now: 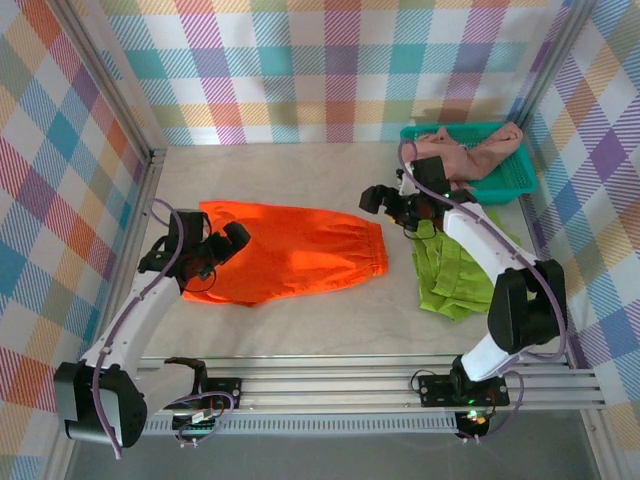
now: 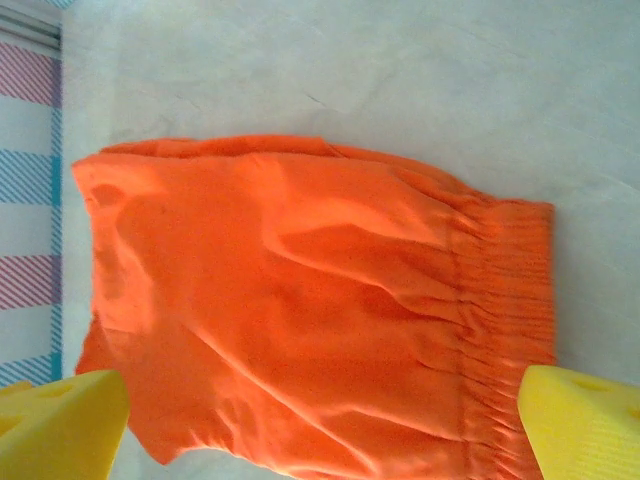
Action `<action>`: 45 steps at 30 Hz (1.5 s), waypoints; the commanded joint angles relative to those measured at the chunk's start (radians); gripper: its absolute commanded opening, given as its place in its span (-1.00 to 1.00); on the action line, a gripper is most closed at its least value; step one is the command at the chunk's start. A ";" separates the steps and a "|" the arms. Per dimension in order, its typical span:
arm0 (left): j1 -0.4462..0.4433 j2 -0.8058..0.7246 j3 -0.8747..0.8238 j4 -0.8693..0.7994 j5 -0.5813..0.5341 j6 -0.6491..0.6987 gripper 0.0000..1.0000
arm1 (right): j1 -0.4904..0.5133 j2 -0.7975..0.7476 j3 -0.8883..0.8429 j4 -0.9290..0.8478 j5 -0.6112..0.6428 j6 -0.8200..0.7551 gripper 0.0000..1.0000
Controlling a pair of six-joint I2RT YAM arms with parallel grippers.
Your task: Fold and stack the shorts
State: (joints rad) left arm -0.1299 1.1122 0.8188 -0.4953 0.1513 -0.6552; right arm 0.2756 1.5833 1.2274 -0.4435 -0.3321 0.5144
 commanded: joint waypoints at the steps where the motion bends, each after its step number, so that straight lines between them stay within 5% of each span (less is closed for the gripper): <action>1: -0.004 0.065 -0.049 0.000 0.025 0.026 1.00 | -0.030 0.040 -0.080 -0.077 -0.041 -0.055 0.99; 14: -0.004 0.215 -0.221 0.163 0.012 0.016 1.00 | -0.030 0.188 -0.146 -0.028 -0.109 -0.012 0.89; 33: -0.004 0.230 -0.263 0.188 0.008 0.013 1.00 | 0.000 0.248 -0.150 0.084 -0.235 0.102 0.60; 39: -0.004 0.232 -0.271 0.195 0.006 0.013 1.00 | 0.007 0.256 -0.149 0.122 -0.263 0.127 0.36; 45: -0.004 0.235 -0.273 0.195 0.004 0.016 1.00 | 0.011 0.279 -0.128 0.091 -0.238 0.102 -0.13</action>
State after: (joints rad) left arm -0.1299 1.3167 0.5869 -0.2623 0.1631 -0.6537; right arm 0.2768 1.8347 1.0817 -0.3439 -0.5514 0.6250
